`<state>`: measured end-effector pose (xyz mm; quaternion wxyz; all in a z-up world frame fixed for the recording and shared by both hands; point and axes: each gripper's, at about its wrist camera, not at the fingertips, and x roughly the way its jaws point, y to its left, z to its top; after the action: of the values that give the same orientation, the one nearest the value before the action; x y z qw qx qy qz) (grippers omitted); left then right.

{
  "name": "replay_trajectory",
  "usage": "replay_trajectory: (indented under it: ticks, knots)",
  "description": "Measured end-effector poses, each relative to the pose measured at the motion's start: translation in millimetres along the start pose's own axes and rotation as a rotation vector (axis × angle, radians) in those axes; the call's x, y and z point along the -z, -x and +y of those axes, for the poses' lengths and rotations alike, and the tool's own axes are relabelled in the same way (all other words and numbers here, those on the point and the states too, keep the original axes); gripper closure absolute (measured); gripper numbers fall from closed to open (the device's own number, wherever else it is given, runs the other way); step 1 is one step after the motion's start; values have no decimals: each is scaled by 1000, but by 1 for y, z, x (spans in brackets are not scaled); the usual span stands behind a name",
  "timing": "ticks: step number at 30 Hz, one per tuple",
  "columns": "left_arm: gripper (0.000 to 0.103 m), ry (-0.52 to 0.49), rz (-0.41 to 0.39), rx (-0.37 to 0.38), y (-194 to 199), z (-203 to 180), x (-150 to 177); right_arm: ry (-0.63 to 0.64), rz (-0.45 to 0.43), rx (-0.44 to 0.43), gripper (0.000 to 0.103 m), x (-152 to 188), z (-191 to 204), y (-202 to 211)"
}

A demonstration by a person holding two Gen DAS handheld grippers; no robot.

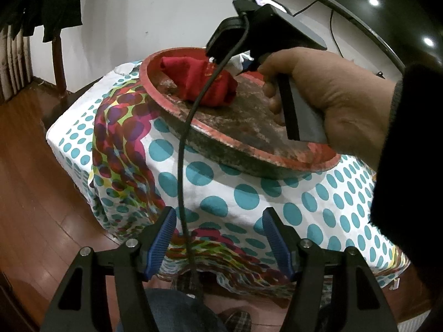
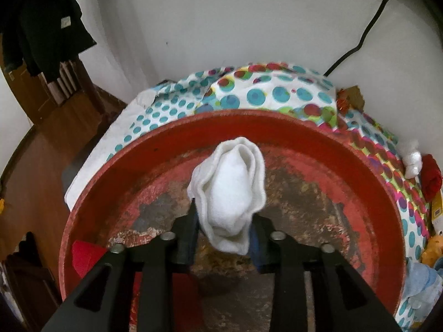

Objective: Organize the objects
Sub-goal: 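Open the right gripper to release the white sock onto the tray, then grasp the yellow medicine box with the left gripper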

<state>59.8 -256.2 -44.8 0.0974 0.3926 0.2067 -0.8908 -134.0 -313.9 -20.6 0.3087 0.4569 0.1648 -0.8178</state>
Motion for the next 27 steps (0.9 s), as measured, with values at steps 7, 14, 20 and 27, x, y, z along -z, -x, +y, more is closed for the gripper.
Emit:
replay_trajectory:
  ticks: [7, 14, 20, 27]
  knots:
    - [37, -257, -236, 182, 50, -48, 15, 61, -310, 197, 11, 22, -41, 106]
    - [37, -503, -266, 532, 84, -97, 55, -190, -273, 612, 7, 127, -224, 169]
    - [37, -556, -301, 601, 91, -115, 77, -551, -253, 697, 7, 253, -362, 191]
    - [37, -344, -203, 392, 26, -144, 51, -713, -327, 561, 7, 305, -401, 203]
